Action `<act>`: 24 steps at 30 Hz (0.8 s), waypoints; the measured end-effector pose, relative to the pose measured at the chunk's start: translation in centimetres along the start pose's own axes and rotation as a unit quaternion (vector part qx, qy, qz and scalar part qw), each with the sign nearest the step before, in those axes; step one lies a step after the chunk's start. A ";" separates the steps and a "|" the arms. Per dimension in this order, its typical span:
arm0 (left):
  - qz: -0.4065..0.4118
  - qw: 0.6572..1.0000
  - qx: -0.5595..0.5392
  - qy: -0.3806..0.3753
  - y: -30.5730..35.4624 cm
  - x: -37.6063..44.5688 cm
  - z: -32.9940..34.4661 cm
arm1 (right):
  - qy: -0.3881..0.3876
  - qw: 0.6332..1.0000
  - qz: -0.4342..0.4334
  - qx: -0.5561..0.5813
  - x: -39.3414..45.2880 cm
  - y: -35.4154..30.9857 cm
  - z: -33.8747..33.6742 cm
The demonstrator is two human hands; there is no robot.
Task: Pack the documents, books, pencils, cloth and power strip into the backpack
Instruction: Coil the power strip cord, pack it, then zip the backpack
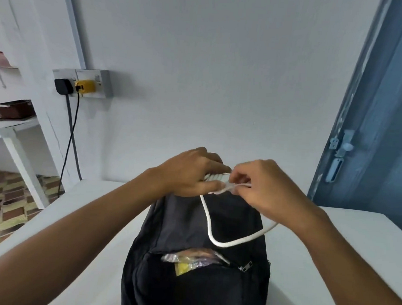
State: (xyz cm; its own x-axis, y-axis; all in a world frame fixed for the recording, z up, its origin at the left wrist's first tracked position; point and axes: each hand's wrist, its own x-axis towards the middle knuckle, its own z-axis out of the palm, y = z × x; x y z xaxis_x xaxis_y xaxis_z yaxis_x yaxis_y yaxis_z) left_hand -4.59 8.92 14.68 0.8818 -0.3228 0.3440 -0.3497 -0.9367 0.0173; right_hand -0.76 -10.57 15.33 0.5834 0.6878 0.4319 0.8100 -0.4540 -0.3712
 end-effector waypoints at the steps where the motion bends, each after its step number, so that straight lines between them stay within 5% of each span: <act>1: 0.003 1.000 -0.010 -0.015 0.0 -0.2 0.0 | 0.016 1.000 -0.007 -0.008 0.3 0.1 -1.0; 6: -0.007 0.986 -0.166 -0.002 0.8 -1.5 0.3 | 0.012 0.999 -0.034 0.020 1.5 1.2 -3.9; 14: -0.097 0.919 -0.368 0.099 2.4 -2.3 0.2 | -0.081 0.932 0.004 0.353 4.1 4.9 -3.0; 16: -0.125 0.884 -0.433 0.127 2.8 -2.6 0.2 | -0.097 0.909 -0.003 0.406 4.0 5.1 -1.8; 20: -0.179 0.792 -0.563 0.156 3.6 -2.3 0.6 | -0.112 0.789 0.081 0.599 3.5 4.0 1.5; 24: -0.258 0.688 -0.665 0.132 3.0 -2.2 1.1 | -0.074 0.847 0.126 0.511 3.7 2.8 3.7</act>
State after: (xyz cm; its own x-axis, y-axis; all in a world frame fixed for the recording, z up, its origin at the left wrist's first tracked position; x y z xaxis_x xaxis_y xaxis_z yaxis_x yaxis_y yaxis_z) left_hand -7.24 6.71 12.90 0.9701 0.2072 0.1264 -0.1478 0.0916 0.9848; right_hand 3.49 -7.19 12.87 0.6553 0.7395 0.1538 0.1432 0.0782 -0.9866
